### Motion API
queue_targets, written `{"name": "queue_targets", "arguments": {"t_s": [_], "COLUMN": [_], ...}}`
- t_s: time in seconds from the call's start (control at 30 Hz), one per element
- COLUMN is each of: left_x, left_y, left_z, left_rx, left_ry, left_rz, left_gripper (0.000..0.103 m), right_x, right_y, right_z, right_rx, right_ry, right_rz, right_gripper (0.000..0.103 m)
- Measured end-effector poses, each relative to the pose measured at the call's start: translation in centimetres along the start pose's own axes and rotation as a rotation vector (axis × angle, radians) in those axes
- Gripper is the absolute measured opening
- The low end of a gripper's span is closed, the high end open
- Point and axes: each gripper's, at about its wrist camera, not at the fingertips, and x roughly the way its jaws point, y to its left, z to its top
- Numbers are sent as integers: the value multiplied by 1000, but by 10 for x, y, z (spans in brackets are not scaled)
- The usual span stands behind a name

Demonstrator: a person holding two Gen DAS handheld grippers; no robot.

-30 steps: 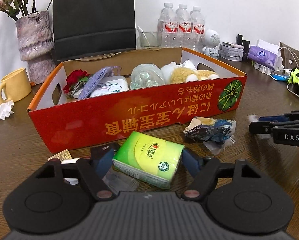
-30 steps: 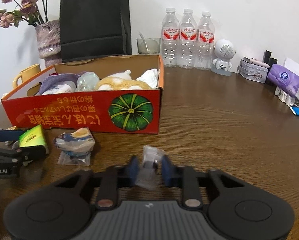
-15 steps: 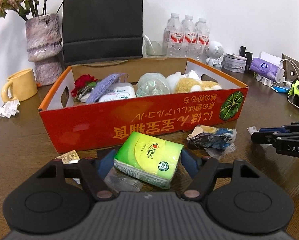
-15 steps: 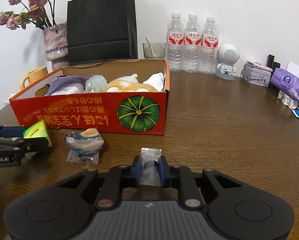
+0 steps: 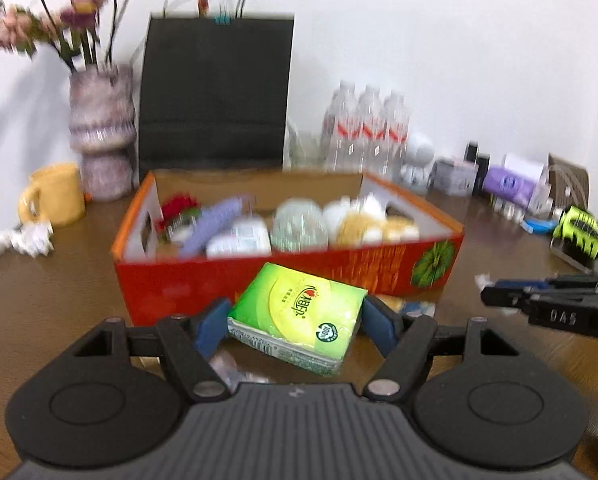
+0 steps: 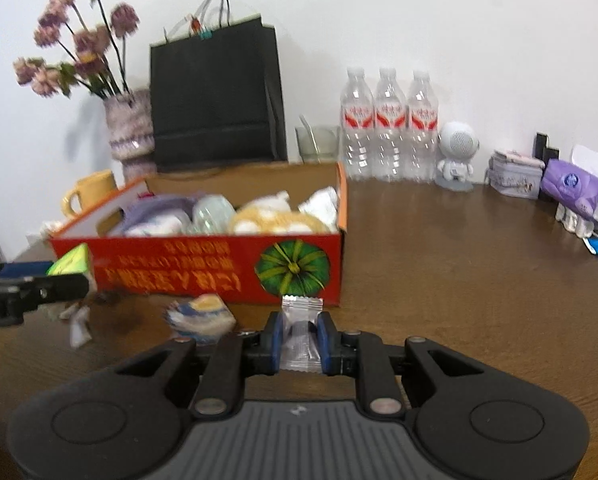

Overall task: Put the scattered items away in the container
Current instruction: 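Carry the tissue pack into the box with left while right carries the candy in, release both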

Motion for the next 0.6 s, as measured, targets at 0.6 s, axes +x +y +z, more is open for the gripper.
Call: {"name": "queue_targets", "arguments": {"t_s": [0.6], "left_x": [57], "left_y": [43], "left_z": [88], "left_rx": [-156], "left_ry": [-87], "left_rz": [65], "left_gripper": [73], "right_x": [74], "right_y": [32], "right_z": [109], "right_rx": [-56], "right_ry": [-102], "right_rz": [52], "right_gripper": [17]}}
